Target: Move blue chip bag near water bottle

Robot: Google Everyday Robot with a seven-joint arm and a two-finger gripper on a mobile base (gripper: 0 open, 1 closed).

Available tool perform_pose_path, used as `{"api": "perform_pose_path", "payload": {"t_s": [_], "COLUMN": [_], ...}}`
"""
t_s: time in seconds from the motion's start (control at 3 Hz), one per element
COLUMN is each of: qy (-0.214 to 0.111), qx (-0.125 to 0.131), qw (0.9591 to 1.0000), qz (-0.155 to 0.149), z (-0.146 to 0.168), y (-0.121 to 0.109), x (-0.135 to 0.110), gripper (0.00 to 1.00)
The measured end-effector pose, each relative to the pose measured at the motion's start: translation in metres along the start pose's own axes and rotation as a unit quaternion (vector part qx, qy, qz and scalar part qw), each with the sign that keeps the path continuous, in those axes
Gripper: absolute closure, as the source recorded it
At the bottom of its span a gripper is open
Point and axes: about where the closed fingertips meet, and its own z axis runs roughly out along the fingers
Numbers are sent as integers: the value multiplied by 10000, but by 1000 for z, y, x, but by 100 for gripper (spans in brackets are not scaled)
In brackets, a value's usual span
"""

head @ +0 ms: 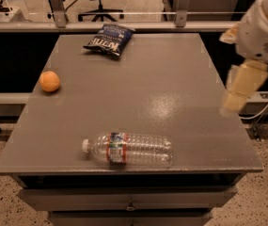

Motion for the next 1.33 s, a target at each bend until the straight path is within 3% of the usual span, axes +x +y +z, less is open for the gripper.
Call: {"api": "perform_pose_path", "payload": {"t_s": [0.33, 0.67, 1.0, 1.33], "qy": [-811, -1652, -1618, -1773], "qx": [125, 514, 484, 677], "qw": [9956, 9823, 9830, 9800], "qz": [-451, -713, -724, -603], "z": [69, 131, 129, 132], "y": [-57, -126, -122, -135], "x": [-72, -143, -142, -149], "gripper": [0, 0, 0, 0]}}
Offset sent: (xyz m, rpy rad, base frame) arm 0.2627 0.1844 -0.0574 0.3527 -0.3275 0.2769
